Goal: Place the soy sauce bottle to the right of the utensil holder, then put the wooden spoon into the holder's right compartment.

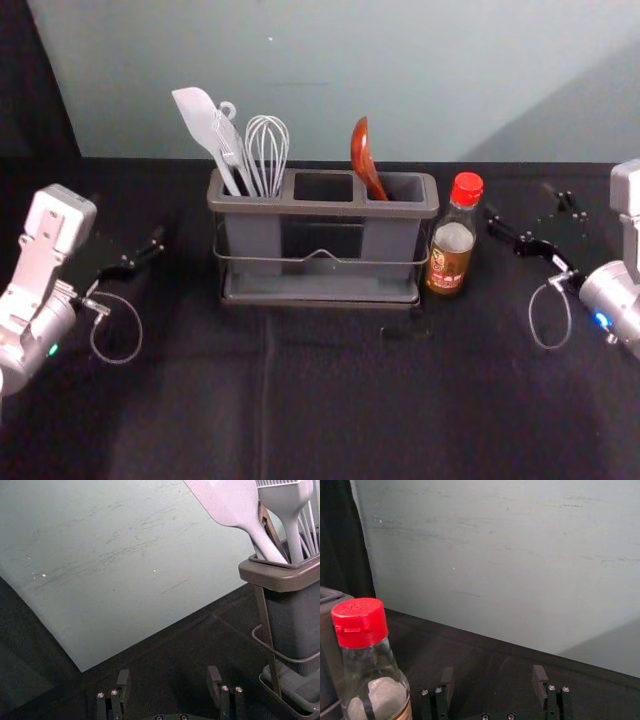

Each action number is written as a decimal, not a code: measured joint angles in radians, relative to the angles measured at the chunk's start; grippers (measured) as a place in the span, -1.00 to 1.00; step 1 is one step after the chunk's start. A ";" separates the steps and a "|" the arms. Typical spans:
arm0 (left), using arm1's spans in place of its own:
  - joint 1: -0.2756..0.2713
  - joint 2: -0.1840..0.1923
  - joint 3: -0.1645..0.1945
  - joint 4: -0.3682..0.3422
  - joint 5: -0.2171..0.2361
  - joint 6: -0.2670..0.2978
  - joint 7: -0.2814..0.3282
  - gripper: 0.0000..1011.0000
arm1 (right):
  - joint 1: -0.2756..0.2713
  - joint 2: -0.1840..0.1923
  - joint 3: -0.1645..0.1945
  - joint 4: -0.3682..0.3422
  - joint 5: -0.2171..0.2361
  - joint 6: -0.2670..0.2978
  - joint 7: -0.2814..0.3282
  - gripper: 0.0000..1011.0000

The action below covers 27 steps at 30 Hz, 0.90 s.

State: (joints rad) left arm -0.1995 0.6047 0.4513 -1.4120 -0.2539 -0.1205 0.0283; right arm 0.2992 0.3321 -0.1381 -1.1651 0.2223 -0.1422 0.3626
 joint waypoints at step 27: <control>0.000 0.000 0.000 0.000 0.000 0.000 0.000 0.98 | -0.002 0.004 0.001 -0.007 -0.001 0.007 0.005 0.98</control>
State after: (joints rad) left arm -0.1996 0.6047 0.4514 -1.4120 -0.2539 -0.1205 0.0283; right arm 0.2976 0.3363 -0.1373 -1.1721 0.2212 -0.1348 0.3674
